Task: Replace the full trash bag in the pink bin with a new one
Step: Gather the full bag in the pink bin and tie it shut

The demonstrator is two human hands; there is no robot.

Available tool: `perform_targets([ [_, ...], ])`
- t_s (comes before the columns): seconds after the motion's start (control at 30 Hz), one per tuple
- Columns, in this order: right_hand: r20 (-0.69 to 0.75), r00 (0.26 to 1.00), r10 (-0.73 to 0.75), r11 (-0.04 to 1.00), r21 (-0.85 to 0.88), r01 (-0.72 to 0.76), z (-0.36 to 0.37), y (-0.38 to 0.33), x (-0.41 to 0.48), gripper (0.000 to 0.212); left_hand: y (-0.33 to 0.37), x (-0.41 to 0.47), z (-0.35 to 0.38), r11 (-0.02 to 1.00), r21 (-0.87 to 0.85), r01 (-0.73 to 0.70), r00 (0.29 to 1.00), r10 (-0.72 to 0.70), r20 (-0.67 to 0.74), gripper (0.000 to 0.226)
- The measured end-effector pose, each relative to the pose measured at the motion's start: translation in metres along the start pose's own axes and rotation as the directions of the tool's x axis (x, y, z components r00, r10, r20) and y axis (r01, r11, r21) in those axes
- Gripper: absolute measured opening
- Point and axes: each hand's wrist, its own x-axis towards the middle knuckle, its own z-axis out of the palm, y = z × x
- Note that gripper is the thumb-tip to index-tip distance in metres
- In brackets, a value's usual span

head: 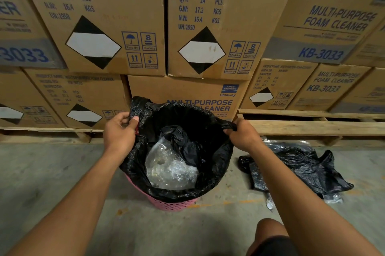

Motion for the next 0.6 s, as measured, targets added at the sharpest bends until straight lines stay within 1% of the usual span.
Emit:
perform_targets([
  [0.1, 0.015, 0.999, -0.033, 0.998, 0.044, 0.032, 0.002, -0.004, -0.002, 0.041, 0.004, -0.001, 0.001, 1.000, -0.022, -0.013, 1.000, 0.013, 0.012, 0.027],
  [0.2, -0.012, 0.998, -0.055, 0.994, 0.092, 0.056, 0.003, -0.005, -0.004, 0.042, 0.006, -0.001, 0.001, 0.998, -0.053, -0.018, 1.000, 0.019, 0.022, 0.019],
  [0.27, -0.032, 0.997, -0.063, 0.983, 0.169, 0.068, 0.001, -0.008, -0.005, 0.044, 0.007, -0.001, 0.002, 0.998, -0.066, -0.021, 0.999, 0.022, 0.028, 0.018],
  [0.3, -0.041, 0.997, -0.069, 0.974, 0.213, 0.076, 0.000, -0.011, -0.006, 0.044, 0.008, -0.002, 0.003, 0.998, -0.066, -0.024, 0.999, 0.026, 0.032, 0.018],
  [0.37, -0.091, 0.991, -0.096, 0.961, 0.252, 0.116, -0.004, -0.018, -0.009, 0.034, 0.010, -0.004, 0.005, 0.997, -0.073, -0.034, 0.999, 0.037, 0.040, 0.015],
  [0.43, -0.150, 0.981, -0.125, 0.968, 0.200, 0.154, -0.008, -0.024, -0.010, 0.023, 0.011, -0.006, 0.006, 0.996, -0.071, -0.047, 0.998, 0.050, 0.042, 0.014],
  [0.47, -0.160, 0.978, -0.133, 0.973, 0.165, 0.159, -0.011, -0.027, -0.010, 0.022, 0.011, -0.007, 0.007, 0.996, -0.069, -0.049, 0.998, 0.052, 0.044, 0.015],
  [0.6, -0.124, 0.982, -0.144, 0.981, 0.112, 0.158, -0.021, -0.034, -0.011, 0.036, 0.015, -0.009, 0.005, 0.996, -0.078, -0.043, 0.998, 0.046, 0.042, 0.019],
])
